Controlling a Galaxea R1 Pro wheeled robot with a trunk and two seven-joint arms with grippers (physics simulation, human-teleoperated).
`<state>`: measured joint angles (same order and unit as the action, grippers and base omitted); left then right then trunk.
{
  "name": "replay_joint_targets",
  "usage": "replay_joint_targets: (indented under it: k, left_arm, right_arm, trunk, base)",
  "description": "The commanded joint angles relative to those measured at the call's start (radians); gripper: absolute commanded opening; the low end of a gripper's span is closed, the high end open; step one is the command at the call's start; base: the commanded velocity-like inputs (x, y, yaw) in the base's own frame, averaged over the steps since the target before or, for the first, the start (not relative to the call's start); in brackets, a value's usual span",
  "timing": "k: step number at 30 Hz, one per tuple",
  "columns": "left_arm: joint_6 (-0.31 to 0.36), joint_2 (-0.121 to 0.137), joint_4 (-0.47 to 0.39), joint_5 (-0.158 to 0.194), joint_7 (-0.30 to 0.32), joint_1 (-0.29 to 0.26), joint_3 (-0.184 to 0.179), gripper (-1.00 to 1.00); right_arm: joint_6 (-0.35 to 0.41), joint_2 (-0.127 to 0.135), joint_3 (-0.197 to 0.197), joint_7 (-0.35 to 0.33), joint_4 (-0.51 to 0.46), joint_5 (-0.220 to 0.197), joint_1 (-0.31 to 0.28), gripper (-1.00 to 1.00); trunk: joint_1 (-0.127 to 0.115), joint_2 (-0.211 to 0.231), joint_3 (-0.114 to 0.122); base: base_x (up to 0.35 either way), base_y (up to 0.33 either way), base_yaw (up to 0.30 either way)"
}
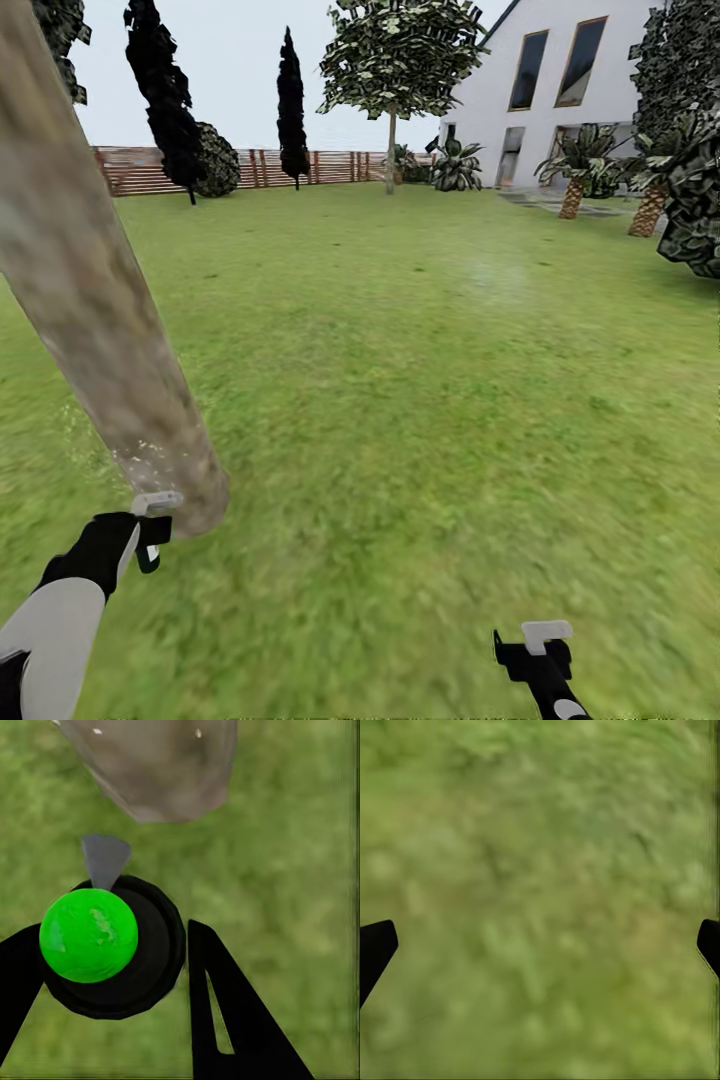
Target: In the garden, pick up the pesticide atomizer on the floor and spray pesticide onto both trees until each tree trunk is fully covered.
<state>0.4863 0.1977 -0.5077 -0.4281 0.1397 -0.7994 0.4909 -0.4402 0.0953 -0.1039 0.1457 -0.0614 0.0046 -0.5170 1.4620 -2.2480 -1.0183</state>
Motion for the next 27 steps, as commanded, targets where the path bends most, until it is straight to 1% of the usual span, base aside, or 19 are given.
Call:
replay_joint_targets:
  k: [1,3,6,8,11,13,16,27]
  left_arm:
    - [0.0,0.0,0.001,-0.001,0.0,0.0,0.0,-1.0]
    - [0.0,0.001,0.003,-0.004,-0.009,0.0,-0.001,-1.0]
    - [0.0,0.0,0.008,-0.001,-0.073,0.0,-0.003,-1.0]
    - [0.001,-0.001,0.013,0.001,-0.092,0.0,-0.004,-1.0]
    - [0.002,-0.005,0.015,0.002,-0.096,0.0,-0.005,-1.0]
    - [0.002,-0.018,0.015,0.002,-0.097,0.0,-0.006,-1.0]
    - [0.003,-0.026,0.013,0.002,-0.097,0.0,-0.006,-1.0]
    - [0.003,-0.026,0.009,0.002,-0.097,0.0,-0.003,-1.0]
  right_arm:
    - [0.0,0.0,0.0,0.0,0.0,0.0,0.0,1.0]
    - [0.0,0.0,0.001,0.0,0.0,-0.001,0.0,1.0]
    - [0.0,0.0,0.001,0.0,0.0,-0.001,0.0,1.0]
    - [0.0,0.0,0.001,0.0,0.0,-0.001,0.0,1.0]
    - [0.0,0.0,0.0,0.0,0.0,-0.001,0.0,1.0]
    - [0.0,0.0,0.001,0.0,0.0,-0.001,0.0,1.0]
    - [0.0,0.0,0.001,0.0,0.0,-0.001,0.0,1.0]
    - [0.0,0.0,0.0,-0.002,0.0,0.0,0.0,1.0]
  trunk:
    - [0.0,0.0,0.0]
    - [0.0,0.0,0.0]
    - [0.0,0.0,0.0]
    - [0.0,0.0,0.0]
    - [0.0,0.0,0.0]
    - [0.0,0.0,0.0]
    - [0.0,0.0,0.0]
    - [0.0,0.0,0.0]
  base:
    - [-0.088,-0.272,0.101]
    - [-0.097,-0.272,0.233]
    - [-0.1,-0.272,0.27]
    - [-0.1,-0.272,0.277]
    - [-0.064,-0.272,0.276]
    - [0.099,-0.265,0.082]
    - [0.17,-0.243,0.014]
    - [0.235,-0.198,0.0]
